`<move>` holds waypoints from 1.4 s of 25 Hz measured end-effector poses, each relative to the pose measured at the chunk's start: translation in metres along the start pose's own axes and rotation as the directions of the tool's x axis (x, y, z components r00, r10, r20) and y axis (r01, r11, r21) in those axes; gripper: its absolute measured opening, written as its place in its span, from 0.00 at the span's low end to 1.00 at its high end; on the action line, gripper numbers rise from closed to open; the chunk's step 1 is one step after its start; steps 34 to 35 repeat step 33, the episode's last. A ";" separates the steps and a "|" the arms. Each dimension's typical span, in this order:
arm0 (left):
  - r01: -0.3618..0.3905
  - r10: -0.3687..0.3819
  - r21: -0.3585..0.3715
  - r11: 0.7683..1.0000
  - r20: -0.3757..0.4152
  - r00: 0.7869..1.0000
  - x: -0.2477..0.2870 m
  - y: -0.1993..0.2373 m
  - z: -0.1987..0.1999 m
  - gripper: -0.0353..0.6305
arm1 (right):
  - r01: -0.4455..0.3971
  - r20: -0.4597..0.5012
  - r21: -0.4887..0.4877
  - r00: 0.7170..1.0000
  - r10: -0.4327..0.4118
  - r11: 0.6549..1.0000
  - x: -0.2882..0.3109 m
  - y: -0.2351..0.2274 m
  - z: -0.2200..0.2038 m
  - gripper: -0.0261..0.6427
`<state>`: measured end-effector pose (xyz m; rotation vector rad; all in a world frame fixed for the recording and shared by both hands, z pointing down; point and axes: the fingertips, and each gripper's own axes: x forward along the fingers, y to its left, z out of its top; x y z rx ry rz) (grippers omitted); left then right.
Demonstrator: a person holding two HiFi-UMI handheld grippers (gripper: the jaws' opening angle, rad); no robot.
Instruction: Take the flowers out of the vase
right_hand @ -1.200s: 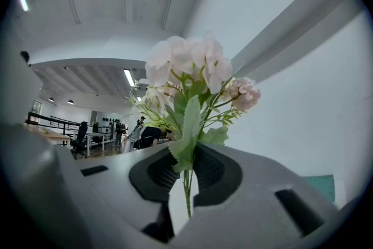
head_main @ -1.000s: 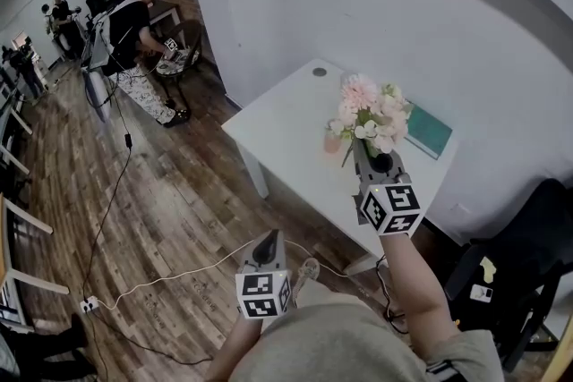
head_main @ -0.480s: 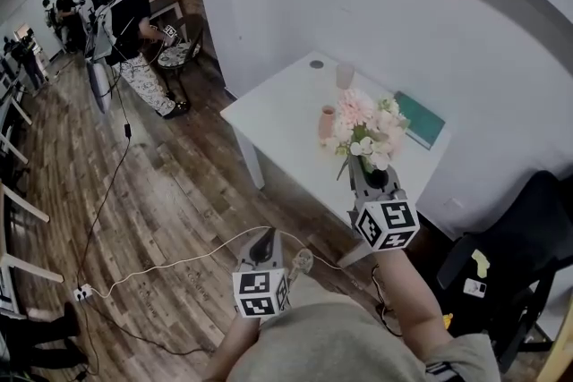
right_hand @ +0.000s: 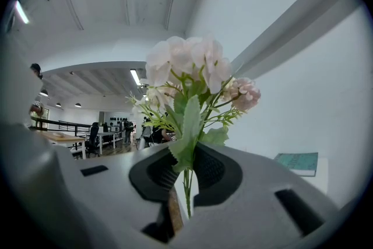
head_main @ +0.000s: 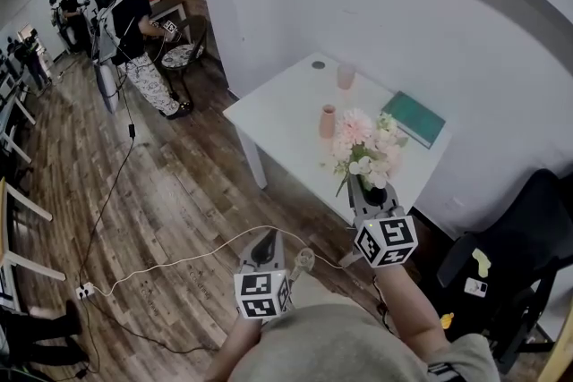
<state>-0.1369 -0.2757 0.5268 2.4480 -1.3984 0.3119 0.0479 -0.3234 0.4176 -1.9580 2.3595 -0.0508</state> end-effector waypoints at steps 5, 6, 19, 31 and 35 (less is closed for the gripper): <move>0.001 -0.001 0.006 1.000 -0.001 1.000 -0.004 0.000 -0.003 0.07 | -0.002 -0.003 0.005 1.000 0.002 1.000 -0.005 0.004 -0.003 0.10; 0.000 0.000 0.006 1.000 0.000 1.000 -0.004 0.000 -0.003 0.07 | -0.001 -0.003 0.006 1.000 0.001 1.000 -0.005 0.004 -0.004 0.10; 0.000 0.000 0.008 1.000 -0.012 1.000 0.008 -0.001 0.007 0.07 | -0.018 -0.010 -0.006 1.000 0.018 1.000 0.007 0.001 0.005 0.09; -0.001 0.001 0.010 1.000 -0.006 1.000 0.003 0.001 0.004 0.07 | -0.023 -0.007 0.001 1.000 0.023 1.000 0.002 0.007 0.003 0.09; 0.001 -0.001 0.012 1.000 -0.004 1.000 0.003 0.001 0.004 0.07 | -0.022 -0.006 0.002 1.000 0.022 1.000 0.002 0.007 0.002 0.09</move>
